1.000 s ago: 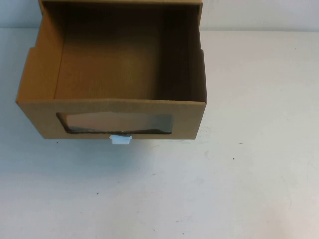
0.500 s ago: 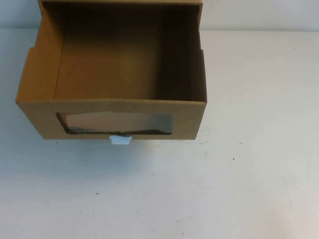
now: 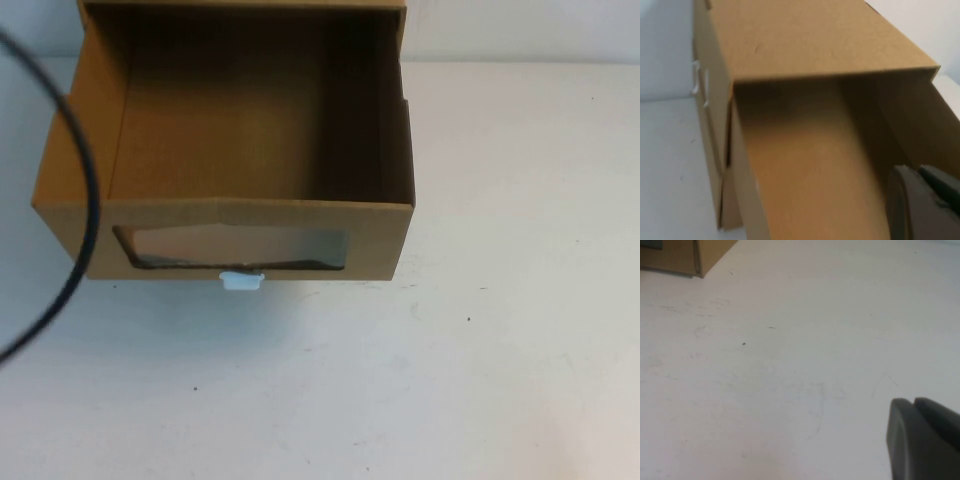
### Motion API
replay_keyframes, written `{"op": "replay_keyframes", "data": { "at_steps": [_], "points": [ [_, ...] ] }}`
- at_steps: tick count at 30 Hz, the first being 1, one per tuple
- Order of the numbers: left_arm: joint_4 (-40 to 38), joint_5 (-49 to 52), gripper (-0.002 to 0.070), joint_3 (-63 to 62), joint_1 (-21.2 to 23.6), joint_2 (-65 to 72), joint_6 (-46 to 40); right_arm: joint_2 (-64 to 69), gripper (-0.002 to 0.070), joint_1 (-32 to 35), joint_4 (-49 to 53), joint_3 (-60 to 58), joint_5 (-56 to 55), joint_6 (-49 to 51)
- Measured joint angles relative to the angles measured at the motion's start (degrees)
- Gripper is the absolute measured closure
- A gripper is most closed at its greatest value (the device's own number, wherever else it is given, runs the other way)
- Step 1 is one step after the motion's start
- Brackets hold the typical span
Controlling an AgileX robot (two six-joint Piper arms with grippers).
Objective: Close the shoe box
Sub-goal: Press the shoe box with left arm
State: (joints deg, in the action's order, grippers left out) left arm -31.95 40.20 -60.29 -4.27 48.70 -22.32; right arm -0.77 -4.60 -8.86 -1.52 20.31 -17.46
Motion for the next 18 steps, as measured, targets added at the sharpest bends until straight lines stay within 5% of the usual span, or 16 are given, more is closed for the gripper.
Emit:
{"op": "replay_keyframes", "data": {
  "at_steps": [10,18],
  "points": [
    [-4.4,20.3,0.068,-46.6,-0.1,41.0,-8.0,0.0,0.069,0.0,0.0,0.0,0.0,0.0],
    [-5.8,26.1,0.068,-72.7,-0.1,60.8,-8.0,0.0,0.069,0.0,0.0,0.0,0.0,0.0]
  ]
}}
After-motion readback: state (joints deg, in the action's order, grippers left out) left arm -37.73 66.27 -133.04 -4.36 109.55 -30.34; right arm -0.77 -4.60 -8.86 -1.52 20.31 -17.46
